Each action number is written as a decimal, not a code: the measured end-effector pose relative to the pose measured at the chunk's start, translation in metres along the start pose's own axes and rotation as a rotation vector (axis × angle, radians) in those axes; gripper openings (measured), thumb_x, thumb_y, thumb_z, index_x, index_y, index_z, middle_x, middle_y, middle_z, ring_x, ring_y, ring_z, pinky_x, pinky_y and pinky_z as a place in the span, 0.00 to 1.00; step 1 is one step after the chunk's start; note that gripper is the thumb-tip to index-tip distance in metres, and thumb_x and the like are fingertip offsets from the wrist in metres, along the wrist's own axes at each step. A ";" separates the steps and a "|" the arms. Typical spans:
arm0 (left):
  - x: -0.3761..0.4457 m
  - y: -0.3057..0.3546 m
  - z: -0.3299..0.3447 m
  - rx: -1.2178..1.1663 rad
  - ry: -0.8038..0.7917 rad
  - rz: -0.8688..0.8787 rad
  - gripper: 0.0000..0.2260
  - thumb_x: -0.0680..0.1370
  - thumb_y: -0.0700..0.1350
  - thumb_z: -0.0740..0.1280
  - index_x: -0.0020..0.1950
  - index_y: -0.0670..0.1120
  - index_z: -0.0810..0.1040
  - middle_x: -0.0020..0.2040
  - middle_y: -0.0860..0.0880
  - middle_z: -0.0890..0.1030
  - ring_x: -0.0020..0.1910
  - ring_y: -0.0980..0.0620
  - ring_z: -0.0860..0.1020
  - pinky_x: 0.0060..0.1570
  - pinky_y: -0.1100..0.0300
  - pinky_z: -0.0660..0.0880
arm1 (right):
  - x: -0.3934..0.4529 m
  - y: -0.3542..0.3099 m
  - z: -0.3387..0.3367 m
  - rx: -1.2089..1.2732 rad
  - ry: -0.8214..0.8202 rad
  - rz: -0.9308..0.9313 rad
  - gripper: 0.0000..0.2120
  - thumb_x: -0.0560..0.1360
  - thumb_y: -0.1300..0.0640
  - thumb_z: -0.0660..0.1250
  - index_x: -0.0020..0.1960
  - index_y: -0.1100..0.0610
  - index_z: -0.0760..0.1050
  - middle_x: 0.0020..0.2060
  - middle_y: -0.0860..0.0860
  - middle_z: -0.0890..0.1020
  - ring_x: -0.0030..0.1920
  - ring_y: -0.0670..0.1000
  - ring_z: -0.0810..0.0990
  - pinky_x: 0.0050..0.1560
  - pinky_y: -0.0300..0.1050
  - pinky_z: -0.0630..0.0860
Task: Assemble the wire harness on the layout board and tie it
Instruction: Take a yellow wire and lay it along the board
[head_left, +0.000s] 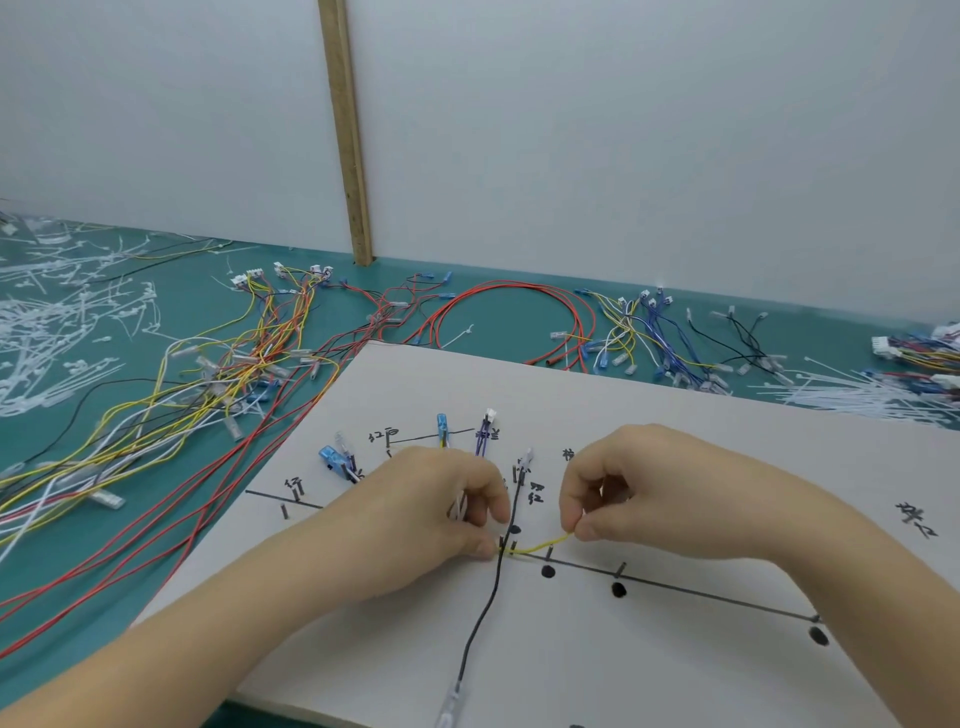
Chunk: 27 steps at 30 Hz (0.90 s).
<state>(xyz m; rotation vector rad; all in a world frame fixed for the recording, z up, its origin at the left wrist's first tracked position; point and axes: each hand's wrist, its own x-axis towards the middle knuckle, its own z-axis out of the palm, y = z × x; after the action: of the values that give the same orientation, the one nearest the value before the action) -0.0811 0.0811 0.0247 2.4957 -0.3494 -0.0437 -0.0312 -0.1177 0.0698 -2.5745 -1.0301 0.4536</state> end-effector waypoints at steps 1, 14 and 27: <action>0.000 0.000 0.000 0.012 -0.002 0.022 0.12 0.70 0.46 0.73 0.38 0.62 0.73 0.37 0.67 0.74 0.37 0.68 0.71 0.37 0.74 0.66 | 0.000 0.001 0.001 0.007 -0.006 -0.001 0.11 0.71 0.56 0.68 0.33 0.43 0.75 0.31 0.40 0.77 0.33 0.38 0.73 0.37 0.32 0.70; -0.005 -0.001 -0.013 0.008 -0.208 0.122 0.13 0.72 0.44 0.70 0.46 0.63 0.74 0.38 0.68 0.77 0.41 0.62 0.71 0.39 0.73 0.66 | -0.013 -0.020 0.010 0.127 -0.283 -0.165 0.05 0.71 0.55 0.69 0.46 0.48 0.80 0.29 0.40 0.76 0.31 0.36 0.74 0.34 0.27 0.69; -0.008 -0.020 -0.019 0.173 -0.296 0.279 0.13 0.71 0.50 0.64 0.52 0.65 0.68 0.44 0.67 0.74 0.48 0.67 0.69 0.47 0.75 0.65 | -0.004 -0.031 0.033 -0.187 -0.013 -0.347 0.10 0.75 0.56 0.63 0.51 0.47 0.80 0.44 0.44 0.72 0.40 0.41 0.64 0.41 0.38 0.64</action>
<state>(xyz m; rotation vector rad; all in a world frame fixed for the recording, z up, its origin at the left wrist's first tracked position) -0.0823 0.1101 0.0278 2.5869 -0.8541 -0.2815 -0.0659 -0.0939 0.0540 -2.4738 -1.5525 0.2950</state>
